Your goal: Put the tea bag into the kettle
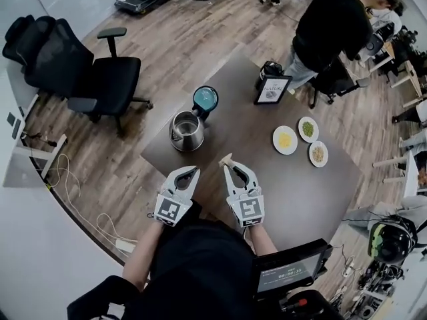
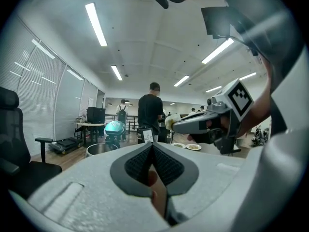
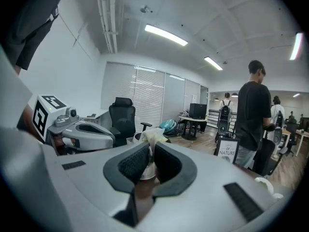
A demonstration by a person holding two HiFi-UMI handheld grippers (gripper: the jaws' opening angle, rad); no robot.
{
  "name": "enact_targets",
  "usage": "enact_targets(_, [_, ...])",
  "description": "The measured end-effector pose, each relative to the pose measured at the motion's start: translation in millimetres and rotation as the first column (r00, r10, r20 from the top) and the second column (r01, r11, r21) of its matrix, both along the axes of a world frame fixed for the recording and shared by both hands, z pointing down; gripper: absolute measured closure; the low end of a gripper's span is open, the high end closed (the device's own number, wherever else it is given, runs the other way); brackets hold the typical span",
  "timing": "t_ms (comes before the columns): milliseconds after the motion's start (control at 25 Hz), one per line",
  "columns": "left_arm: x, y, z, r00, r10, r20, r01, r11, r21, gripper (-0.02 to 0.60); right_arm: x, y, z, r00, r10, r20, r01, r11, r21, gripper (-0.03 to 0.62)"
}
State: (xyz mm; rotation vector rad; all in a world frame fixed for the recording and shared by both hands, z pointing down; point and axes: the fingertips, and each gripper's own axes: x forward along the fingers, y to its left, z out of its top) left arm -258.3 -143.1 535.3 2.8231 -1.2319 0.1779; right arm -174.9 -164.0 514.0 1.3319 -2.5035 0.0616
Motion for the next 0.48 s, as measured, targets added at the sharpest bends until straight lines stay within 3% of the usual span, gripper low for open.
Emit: enact_targets(480, [-3, -6, 0, 0.999, -0.001, 0.050, -0.001, 1.000, 0.022, 0.578, -22, -41, 5, 0.996, -0.087, -0.012, 0.087, 0.996, 0.007, 0.556])
